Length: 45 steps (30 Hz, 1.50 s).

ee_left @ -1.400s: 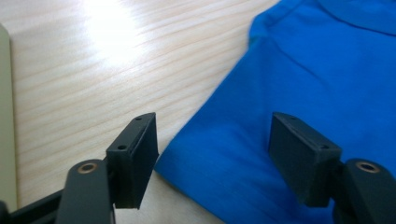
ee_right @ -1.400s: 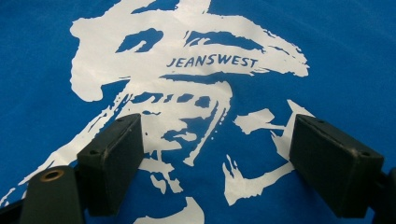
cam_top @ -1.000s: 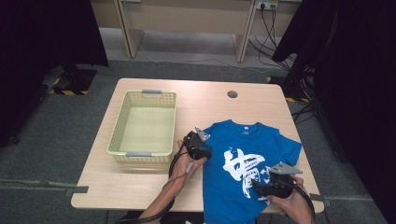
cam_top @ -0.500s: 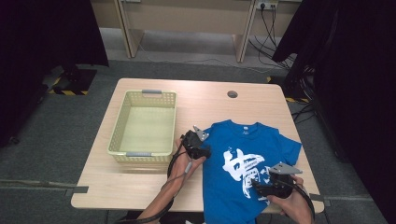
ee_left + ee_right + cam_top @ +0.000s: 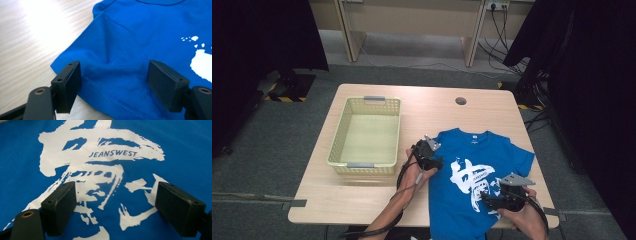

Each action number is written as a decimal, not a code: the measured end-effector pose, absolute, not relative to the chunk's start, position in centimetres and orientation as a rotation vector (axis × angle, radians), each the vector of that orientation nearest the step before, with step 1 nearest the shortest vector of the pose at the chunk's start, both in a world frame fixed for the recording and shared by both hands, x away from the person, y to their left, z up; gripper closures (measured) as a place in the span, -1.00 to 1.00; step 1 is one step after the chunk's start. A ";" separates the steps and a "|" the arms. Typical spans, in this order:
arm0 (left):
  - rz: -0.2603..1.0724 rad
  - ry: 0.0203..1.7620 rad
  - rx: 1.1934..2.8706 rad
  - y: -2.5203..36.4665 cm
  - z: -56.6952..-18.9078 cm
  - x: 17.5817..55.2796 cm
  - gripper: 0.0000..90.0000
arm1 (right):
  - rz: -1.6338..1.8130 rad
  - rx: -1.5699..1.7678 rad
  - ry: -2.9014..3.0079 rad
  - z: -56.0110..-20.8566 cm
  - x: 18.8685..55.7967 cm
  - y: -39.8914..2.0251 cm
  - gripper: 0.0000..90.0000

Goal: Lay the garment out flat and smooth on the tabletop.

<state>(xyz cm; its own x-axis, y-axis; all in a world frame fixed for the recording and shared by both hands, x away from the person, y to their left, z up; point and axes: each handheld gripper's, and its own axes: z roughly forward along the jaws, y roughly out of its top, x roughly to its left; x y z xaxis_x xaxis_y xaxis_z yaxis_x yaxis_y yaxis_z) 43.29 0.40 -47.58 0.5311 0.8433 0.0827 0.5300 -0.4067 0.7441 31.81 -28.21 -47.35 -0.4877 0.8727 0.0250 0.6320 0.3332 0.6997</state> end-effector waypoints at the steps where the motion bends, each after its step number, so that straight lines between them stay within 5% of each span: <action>1: 0.609 1.113 2.097 0.5 -47.6 43.4 -0.40 | 0.942 1.345 2.242 -47.3 32.0 -28.3 -0.61; 6: 0.639 1.105 2.056 0.7 -47.0 43.0 -0.41 | 0.940 1.386 2.198 -47.1 32.6 -29.2 -0.62; 19: 0.411 0.909 2.104 -0.2 -46.6 35.6 -0.57 | 0.875 1.406 2.214 -47.2 33.4 -29.1 -0.66; 45: 0.481 1.061 2.087 1.3 -48.0 41.1 -0.54 | 0.848 1.446 2.203 -47.1 38.6 -27.7 -0.68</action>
<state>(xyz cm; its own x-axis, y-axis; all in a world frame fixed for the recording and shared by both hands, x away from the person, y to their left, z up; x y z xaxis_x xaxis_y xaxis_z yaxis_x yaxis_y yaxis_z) 41.13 1.31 -48.01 0.5887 0.8084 0.0005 0.5337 -0.3891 0.7509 38.62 -27.70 -47.06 -0.4038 0.9146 0.0186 0.6912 0.2917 0.6611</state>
